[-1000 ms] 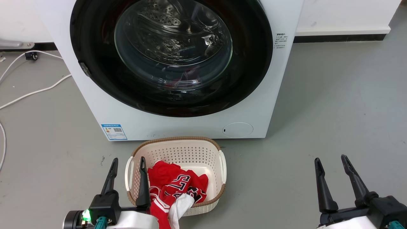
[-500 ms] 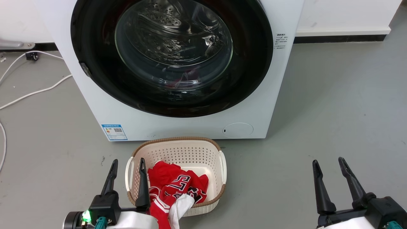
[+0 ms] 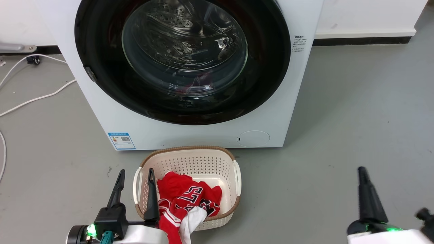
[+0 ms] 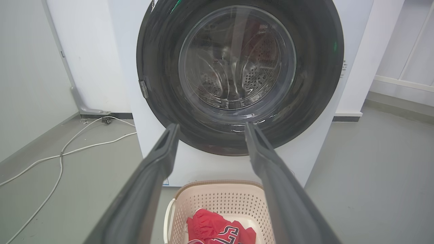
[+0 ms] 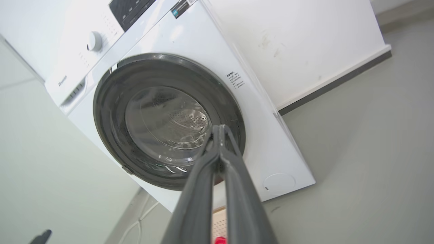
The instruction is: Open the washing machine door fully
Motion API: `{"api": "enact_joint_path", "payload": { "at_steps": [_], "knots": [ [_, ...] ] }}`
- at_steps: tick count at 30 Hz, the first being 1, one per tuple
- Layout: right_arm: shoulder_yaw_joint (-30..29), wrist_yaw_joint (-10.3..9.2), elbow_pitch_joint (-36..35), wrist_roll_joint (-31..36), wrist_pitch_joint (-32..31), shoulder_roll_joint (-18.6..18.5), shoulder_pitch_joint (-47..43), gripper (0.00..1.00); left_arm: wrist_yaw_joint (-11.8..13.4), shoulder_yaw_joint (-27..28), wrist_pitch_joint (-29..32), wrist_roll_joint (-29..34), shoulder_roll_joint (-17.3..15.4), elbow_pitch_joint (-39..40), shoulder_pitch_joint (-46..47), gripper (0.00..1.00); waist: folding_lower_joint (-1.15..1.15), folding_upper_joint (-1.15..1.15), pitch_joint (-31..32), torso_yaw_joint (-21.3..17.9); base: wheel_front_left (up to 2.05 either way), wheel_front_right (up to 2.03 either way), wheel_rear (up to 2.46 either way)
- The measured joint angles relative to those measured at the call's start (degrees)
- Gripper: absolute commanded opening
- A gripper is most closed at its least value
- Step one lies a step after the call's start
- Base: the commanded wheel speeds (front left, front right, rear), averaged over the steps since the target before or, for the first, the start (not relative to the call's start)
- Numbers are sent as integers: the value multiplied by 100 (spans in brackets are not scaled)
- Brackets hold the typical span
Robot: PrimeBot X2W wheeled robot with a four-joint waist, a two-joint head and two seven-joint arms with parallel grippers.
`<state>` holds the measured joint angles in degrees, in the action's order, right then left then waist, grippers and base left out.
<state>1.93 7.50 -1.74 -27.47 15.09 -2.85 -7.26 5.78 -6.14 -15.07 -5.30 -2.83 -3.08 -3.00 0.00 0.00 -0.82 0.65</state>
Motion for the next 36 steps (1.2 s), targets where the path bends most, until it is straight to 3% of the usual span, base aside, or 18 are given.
{"api": "enact_joint_path", "payload": {
  "at_steps": [2, 7, 11, 16, 23, 36],
  "knots": [
    [-10, 0, 0, -1582, 0, 4, 25, 0, 0, 11, 0, 0, -1, 2, -1, 100, 0, 0, 0, -13, 0, 0, 0],
    [278, 0, 46, -4464, 1, 0, 80, 0, -5, 33, 0, 0, 0, 1, -1, 100, 0, 0, -3, -41, 0, 0, 0],
    [661, 0, -116, -6121, -35, 5, 108, 0, -20, 42, 0, 1, 1, 1, -2, 100, 0, 0, -6, -50, 0, 0, 0],
    [416, 0, -501, -7519, -791, 7, 16, 0, -18, 49, 0, 1, 0, 16, -2, 100, 0, 0, -16, -54, 0, 0, 0],
    [18, 0, -424, -7377, -1680, 2, -133, 0, -1, 42, 0, 1, -1, 22, -2, 100, 0, 0, -30, -31, 0, 0, 0],
    [9, 0, -342, -7125, -1870, 2, -174, 0, -1, 74, 0, 9, -1, 54, -14, 100, 0, 0, -92, -18, 0, 0, 0]
  ]
}}
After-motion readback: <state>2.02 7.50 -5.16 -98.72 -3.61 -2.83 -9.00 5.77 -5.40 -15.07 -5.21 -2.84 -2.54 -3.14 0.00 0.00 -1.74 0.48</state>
